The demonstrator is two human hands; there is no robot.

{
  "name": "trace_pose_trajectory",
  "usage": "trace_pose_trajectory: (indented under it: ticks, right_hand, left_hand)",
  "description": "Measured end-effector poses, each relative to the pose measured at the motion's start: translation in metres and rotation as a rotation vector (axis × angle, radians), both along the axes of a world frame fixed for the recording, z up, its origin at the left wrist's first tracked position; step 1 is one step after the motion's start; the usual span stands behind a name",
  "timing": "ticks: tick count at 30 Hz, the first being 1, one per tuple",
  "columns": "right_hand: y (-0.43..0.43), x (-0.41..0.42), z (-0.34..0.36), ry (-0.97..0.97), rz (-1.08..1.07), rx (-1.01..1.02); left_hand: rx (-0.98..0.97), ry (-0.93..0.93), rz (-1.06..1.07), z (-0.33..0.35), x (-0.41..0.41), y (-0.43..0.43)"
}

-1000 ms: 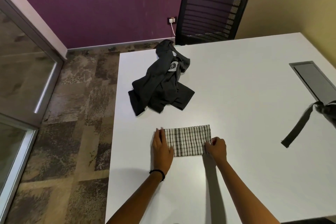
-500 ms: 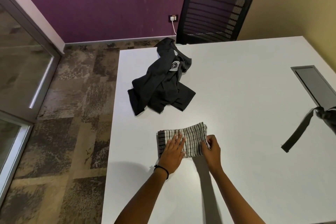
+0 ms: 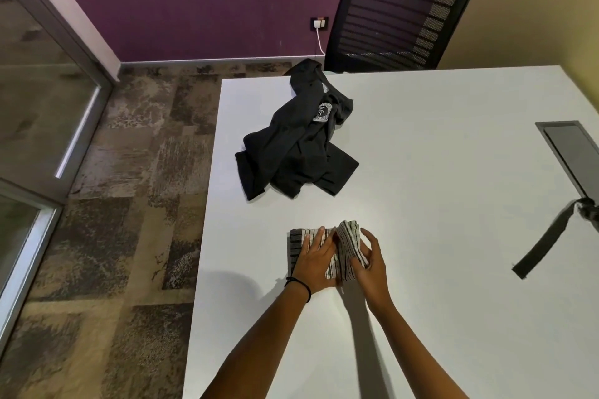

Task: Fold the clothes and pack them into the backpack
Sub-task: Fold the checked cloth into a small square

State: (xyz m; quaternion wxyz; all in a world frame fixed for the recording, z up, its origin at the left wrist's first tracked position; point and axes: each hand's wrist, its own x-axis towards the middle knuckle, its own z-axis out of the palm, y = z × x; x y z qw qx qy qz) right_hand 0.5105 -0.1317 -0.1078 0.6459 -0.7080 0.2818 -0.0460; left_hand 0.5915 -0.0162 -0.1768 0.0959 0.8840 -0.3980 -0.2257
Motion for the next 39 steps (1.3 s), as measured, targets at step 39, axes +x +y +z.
trace_pose_trajectory:
  ticks: [39]
  right_hand:
    - [0.069, 0.024, -0.024, 0.034, 0.526, -0.267]
  left_hand:
    - [-0.516, 0.406, 0.991, 0.035, 0.032, 0.053]
